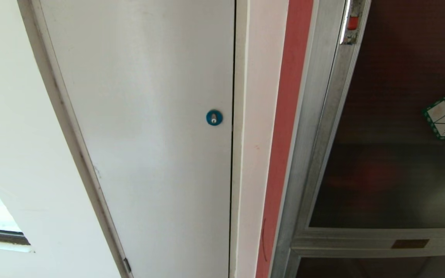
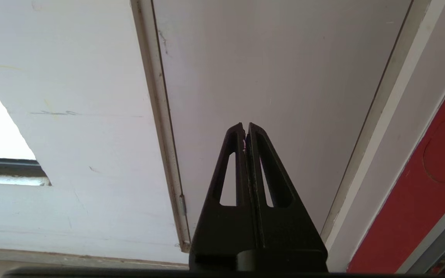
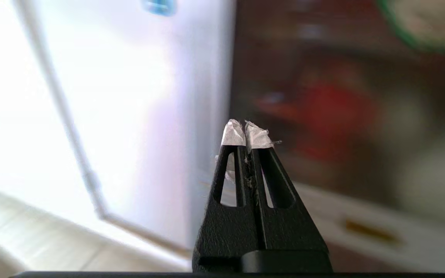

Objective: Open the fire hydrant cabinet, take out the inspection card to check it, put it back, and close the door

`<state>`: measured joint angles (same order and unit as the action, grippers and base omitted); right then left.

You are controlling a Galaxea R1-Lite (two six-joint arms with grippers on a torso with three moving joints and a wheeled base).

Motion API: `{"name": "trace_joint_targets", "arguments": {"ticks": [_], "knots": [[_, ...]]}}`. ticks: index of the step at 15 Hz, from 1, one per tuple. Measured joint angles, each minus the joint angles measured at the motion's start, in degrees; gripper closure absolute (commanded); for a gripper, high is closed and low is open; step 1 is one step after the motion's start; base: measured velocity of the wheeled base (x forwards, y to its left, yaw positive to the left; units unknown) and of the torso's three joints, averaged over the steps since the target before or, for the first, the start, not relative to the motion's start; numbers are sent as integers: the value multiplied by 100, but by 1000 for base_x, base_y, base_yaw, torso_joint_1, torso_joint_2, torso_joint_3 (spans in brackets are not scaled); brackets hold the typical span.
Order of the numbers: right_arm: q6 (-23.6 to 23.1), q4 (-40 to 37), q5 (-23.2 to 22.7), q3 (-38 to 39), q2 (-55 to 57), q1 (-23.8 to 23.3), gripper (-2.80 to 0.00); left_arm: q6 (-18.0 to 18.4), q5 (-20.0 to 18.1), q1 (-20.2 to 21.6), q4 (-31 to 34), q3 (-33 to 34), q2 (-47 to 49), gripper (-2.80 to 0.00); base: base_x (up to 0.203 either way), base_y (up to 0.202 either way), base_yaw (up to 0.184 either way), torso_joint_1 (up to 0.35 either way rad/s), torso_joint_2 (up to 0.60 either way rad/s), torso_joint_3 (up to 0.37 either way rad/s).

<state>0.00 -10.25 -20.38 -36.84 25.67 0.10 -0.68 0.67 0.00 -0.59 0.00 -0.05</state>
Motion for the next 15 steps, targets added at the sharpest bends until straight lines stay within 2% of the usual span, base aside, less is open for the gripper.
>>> {"name": "trace_joint_targets", "arguments": {"ticks": [3, 5, 10, 15], "knots": [[15, 15, -912, -1143, 1389, 61, 0, 0, -1, 0, 1, 0, 0, 0, 0, 0, 0, 0, 0, 0], [54, 53, -1138, -1960, 2268, 245, 0, 0, -1, 0, 1, 0, 0, 0, 0, 0, 0, 0, 0, 0], [565, 420, -1202, -3719, 4004, 755, 0, 0, 0, 0, -1, 0, 0, 0, 0, 0, 0, 0, 0, 0], [800, 756, -1192, -4803, 5221, 924, 0, 0, 1, 0, -1, 0, 0, 0, 0, 0, 0, 0, 0, 0]]}}
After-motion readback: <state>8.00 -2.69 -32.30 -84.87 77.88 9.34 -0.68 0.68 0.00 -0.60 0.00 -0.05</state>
